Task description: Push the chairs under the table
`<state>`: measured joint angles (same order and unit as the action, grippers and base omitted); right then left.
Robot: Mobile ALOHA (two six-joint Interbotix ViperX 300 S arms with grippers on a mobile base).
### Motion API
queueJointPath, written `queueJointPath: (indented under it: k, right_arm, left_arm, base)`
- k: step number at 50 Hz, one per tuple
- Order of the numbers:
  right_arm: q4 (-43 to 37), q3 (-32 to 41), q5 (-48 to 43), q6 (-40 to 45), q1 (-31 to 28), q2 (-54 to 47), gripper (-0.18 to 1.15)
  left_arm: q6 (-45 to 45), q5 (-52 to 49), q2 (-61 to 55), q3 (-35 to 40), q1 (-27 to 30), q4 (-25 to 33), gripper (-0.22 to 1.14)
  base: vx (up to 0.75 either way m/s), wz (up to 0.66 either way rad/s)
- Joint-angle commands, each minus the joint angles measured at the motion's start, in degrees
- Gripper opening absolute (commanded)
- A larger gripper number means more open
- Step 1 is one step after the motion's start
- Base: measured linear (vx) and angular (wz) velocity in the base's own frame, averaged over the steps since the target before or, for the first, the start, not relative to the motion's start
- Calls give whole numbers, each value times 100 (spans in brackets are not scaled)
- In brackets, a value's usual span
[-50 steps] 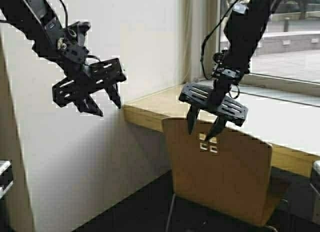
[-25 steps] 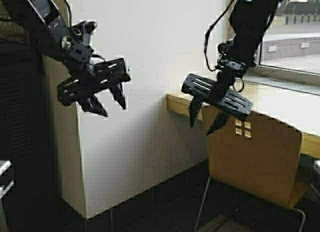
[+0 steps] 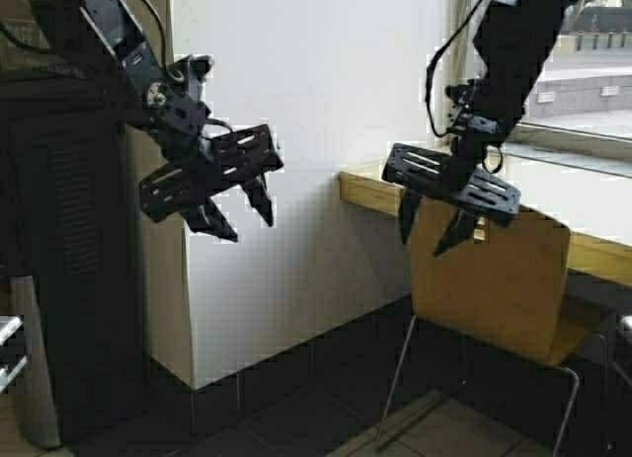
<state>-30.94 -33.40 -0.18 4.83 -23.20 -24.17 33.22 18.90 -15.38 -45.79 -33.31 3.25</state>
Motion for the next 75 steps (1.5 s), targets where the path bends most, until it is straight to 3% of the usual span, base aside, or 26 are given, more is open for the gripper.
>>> queueJointPath:
  k: [1, 32, 52, 75]
  right_arm:
    - [79, 97, -44, -9, 176, 44, 79]
    - [1037, 765, 316, -35, 1028, -26, 79]
    - [1143, -211, 176, -26, 1151, 747, 79]
    - [1125, -308, 149, -9, 958, 967, 79]
  left_arm:
    - [-79, 18, -123, 404, 9, -18, 82]
    - [-185, 62, -712, 888, 35, -62, 82]
    - [-123, -35, -598, 668, 9, -9, 82]
    - [-149, -114, -519, 703, 18, -35, 82]
  base:
    - [-45, -13]
    - [-34, -42]
    - [-19, -23]
    - [-13, -34]
